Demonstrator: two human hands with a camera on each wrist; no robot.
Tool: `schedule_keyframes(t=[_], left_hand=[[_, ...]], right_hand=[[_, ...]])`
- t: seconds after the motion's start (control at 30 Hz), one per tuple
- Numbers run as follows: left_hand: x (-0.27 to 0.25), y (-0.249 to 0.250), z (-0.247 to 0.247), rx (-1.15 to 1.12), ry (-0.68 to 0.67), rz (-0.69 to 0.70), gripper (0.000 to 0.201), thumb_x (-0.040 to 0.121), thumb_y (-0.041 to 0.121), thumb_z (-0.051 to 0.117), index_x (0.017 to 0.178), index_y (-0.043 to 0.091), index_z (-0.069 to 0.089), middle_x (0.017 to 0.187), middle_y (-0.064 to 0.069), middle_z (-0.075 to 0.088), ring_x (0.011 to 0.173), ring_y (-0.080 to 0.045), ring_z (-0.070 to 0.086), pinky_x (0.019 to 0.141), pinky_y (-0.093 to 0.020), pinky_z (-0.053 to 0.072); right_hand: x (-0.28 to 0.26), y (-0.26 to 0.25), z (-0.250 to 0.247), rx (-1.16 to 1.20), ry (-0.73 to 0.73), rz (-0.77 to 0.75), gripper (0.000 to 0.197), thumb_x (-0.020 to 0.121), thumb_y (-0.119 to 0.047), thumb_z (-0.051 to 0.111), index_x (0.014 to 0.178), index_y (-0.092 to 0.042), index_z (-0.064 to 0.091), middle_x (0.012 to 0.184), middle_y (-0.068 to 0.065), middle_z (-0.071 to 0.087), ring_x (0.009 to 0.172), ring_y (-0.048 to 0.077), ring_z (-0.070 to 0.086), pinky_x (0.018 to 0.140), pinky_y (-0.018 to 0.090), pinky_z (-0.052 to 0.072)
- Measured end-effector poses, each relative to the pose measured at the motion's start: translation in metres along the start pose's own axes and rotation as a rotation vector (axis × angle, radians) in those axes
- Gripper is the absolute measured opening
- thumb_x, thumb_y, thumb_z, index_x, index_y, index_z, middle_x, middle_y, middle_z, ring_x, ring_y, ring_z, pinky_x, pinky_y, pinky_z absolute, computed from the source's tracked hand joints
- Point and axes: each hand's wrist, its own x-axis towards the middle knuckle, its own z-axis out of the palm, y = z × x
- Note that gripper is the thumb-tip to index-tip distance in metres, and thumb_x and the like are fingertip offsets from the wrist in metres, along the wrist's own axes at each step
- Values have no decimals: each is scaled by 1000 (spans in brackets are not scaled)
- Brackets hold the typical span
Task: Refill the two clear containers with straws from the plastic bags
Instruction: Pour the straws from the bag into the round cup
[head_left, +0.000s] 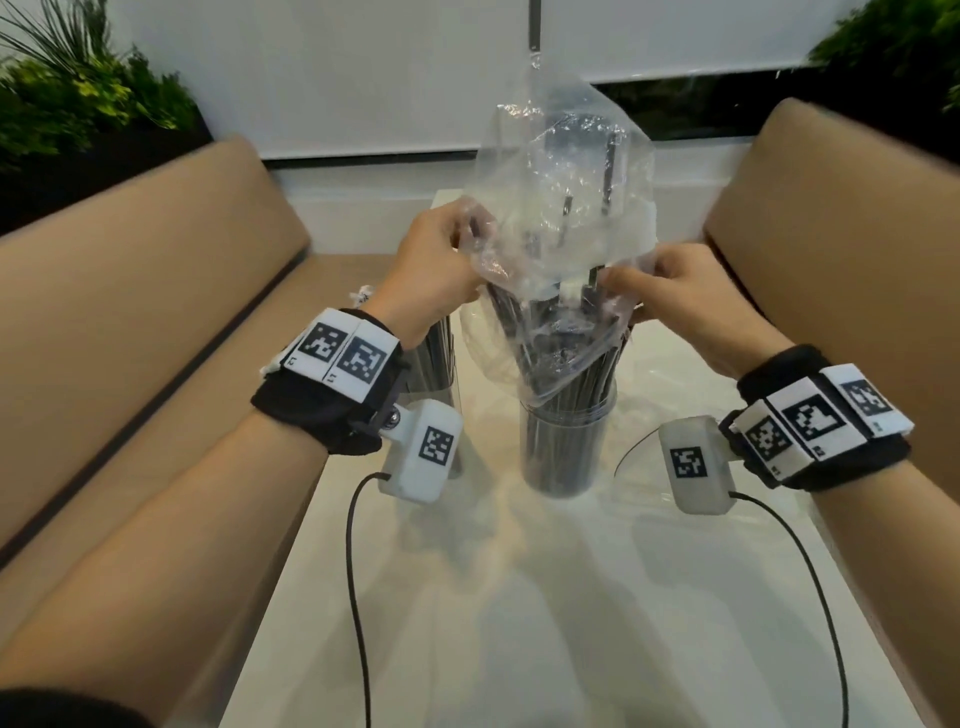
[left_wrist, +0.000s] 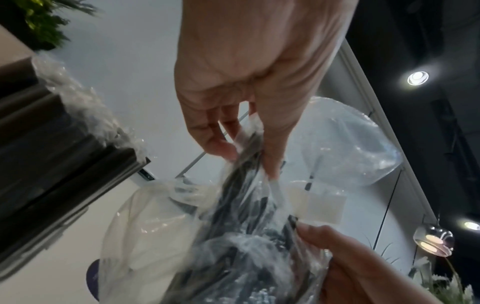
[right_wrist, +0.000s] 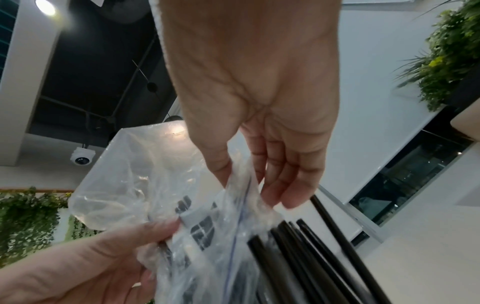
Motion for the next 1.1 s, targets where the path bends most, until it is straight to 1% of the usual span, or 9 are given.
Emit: schedule_keyframes(t=[0.07, 0.17, 0.3, 0.4, 0.47, 0.53, 0.7, 0.9, 1.1], left_hand=[[0, 5, 0, 41, -15, -15, 15, 85, 15, 72, 94, 4, 68, 88, -15, 66, 75, -20, 59, 64, -32, 50], [-1, 6, 4, 150, -112, -18, 19, 89, 24, 69, 70, 29, 71, 76, -3, 68, 71, -19, 57, 62, -33, 49], [-3, 7, -1, 203, -156, -10, 12, 72, 19, 82, 75, 15, 71, 88, -13, 71, 83, -25, 63, 81, -43, 55], [0, 7, -14, 274, -88, -23, 58, 51, 38, 89, 90, 4, 62, 100, -11, 70, 96, -32, 65, 92, -47, 52], [0, 9, -21, 322, -139, -58, 80, 44, 54, 89, 109, 14, 64, 113, -10, 69, 106, -31, 64, 97, -52, 50], [-2, 12, -27, 293, -203, -103, 89, 43, 60, 87, 119, 23, 58, 118, -5, 66, 107, -26, 65, 97, -47, 51], [-6, 20, -40, 168, -177, -56, 52, 72, 41, 79, 120, 34, 59, 114, 3, 66, 99, -16, 63, 79, -30, 47], [-1, 28, -47, 27, 71, 63, 14, 79, 33, 78, 73, 32, 65, 77, 12, 64, 74, -8, 58, 67, -21, 44], [-4, 50, -53, -95, 237, 224, 7, 89, 26, 69, 88, 26, 62, 90, 6, 68, 73, -8, 68, 63, -17, 53]], right_hand=[[2, -2, -3, -2, 37, 0, 51, 81, -38, 71, 118, -6, 55, 110, 11, 68, 97, 26, 66, 72, 35, 52], [2, -7, -6, 37, 20, -50, 68, 82, -45, 69, 136, -34, 30, 123, 4, 56, 103, 16, 57, 73, 26, 43], [3, -13, -8, -52, 73, -184, 21, 90, -25, 61, 105, -12, 67, 99, 0, 69, 79, 3, 57, 74, 32, 45], [4, -13, -17, -60, 108, -205, 21, 92, -24, 60, 100, -8, 71, 90, 1, 68, 70, -5, 56, 69, 18, 44], [3, -15, -22, -89, 86, -218, 23, 94, -27, 59, 104, -11, 71, 90, -3, 68, 63, -11, 57, 58, 5, 42], [2, -18, -26, -103, 61, -203, 25, 96, -30, 55, 107, -14, 70, 93, -3, 69, 63, -7, 59, 56, 6, 45], [-2, -35, -33, -53, 70, -226, 33, 101, -36, 44, 118, -18, 66, 108, 2, 71, 81, 13, 65, 67, 21, 56], [-1, -49, -31, -42, 142, -328, 36, 102, -36, 42, 117, -14, 67, 109, 7, 71, 82, 13, 63, 69, 26, 54], [0, -73, -36, -66, 373, -467, 39, 97, -40, 45, 113, -9, 64, 105, 13, 69, 91, 23, 66, 79, 41, 56]])
